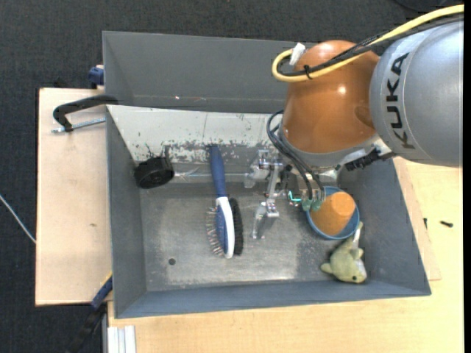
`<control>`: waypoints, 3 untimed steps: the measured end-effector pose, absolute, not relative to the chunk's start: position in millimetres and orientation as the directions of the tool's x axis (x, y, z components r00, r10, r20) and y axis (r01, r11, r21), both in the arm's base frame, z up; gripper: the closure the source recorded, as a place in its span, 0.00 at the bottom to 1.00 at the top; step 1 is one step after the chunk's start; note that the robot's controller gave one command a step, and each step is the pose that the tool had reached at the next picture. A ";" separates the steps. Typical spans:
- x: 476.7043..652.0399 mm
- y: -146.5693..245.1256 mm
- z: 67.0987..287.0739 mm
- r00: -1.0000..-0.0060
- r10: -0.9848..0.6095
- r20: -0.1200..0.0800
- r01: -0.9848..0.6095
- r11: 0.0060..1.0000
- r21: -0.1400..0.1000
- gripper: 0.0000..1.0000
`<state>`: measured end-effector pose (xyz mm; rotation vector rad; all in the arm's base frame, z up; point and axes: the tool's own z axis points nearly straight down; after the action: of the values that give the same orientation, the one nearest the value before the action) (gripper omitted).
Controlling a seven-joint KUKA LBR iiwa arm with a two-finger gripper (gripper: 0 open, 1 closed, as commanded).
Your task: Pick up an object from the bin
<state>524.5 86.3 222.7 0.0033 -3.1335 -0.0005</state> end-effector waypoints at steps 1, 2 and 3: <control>511.3 98.3 69.5 -0.989 -0.149 -0.006 -0.149 0.989 0.001 0.00; 509.7 204.8 128.1 -0.998 -0.055 -0.010 -0.055 0.998 0.008 0.00; 510.9 214.8 97.5 -0.999 -0.015 -0.028 -0.015 1.000 0.004 0.00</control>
Offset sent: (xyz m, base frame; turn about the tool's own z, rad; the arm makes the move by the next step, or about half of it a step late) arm -0.0150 0.0115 -0.1527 -0.1487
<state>510.9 214.8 97.5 0.0237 -3.1695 -0.0074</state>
